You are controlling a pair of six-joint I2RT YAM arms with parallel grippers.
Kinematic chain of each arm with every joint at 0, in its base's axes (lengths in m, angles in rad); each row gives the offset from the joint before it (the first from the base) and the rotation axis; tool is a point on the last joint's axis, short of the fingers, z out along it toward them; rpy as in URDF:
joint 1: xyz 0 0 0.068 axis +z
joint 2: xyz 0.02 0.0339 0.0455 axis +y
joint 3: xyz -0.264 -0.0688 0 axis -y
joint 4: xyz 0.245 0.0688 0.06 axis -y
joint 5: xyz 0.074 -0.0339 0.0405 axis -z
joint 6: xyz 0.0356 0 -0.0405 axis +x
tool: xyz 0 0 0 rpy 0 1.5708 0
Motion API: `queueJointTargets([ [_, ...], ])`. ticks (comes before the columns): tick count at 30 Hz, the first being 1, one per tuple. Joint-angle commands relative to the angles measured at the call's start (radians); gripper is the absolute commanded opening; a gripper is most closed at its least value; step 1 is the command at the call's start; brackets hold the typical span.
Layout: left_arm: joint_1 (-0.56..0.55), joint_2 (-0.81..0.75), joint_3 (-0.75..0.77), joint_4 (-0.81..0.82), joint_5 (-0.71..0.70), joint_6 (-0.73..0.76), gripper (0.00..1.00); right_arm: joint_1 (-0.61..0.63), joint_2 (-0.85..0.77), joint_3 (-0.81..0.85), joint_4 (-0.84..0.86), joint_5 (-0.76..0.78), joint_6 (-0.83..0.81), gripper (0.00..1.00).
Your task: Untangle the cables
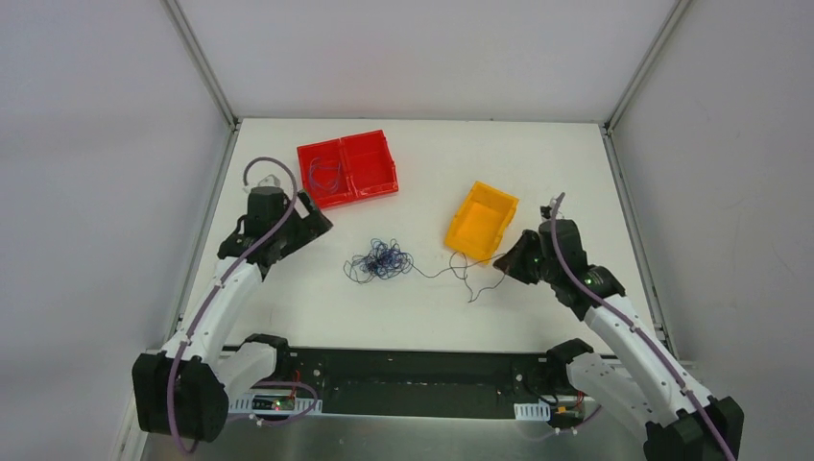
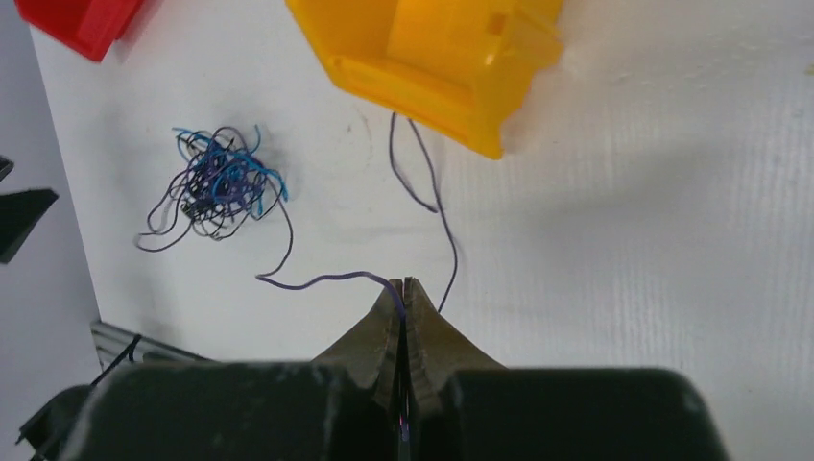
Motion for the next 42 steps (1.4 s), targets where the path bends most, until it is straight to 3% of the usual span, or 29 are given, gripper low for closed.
queueJointTargets([
  [1, -0.186, 0.048, 0.039, 0.11, 0.101, 0.134, 0.99, 0.035, 0.096, 0.147, 0.035, -0.166, -0.07, 0.0],
  [5, -0.292, 0.152, 0.085, 0.151, 0.128, 0.172, 0.99, 0.053, 0.143, 0.24, 0.002, -0.179, -0.076, 0.0],
  [11, -0.325, 0.314, 0.144, 0.181, 0.171, 0.197, 0.99, 0.057, 0.166, 0.32, -0.051, -0.182, -0.093, 0.0],
  [21, -0.324, 0.548, 0.326, 0.159, 0.258, 0.209, 0.98, 0.064, 0.155, 0.275, -0.056, -0.192, -0.109, 0.0],
  [25, -0.325, 0.651, 0.414, 0.076, 0.279, 0.182, 0.99, 0.064, 0.158, 0.269, -0.066, -0.183, -0.116, 0.0],
  [35, -0.402, 0.766, 0.447, -0.016, 0.29, 0.19, 0.97, 0.064, 0.181, 0.259, -0.053, -0.183, -0.119, 0.0],
  [38, -0.401, 0.814, 0.456, -0.016, 0.327, 0.195, 0.78, 0.064, 0.187, 0.255, -0.05, -0.184, -0.119, 0.0],
  [39, -0.396, 0.822, 0.456, -0.016, 0.33, 0.196, 0.61, 0.064, 0.187, 0.256, -0.052, -0.18, -0.12, 0.0],
  [41, -0.378, 0.819, 0.447, -0.011, 0.322, 0.184, 0.1, 0.064, 0.18, 0.26, -0.072, -0.15, -0.123, 0.0],
  [42, -0.362, 0.804, 0.437, -0.01, 0.31, 0.175, 0.0, 0.064, 0.173, 0.262, -0.083, -0.123, -0.124, 0.0],
])
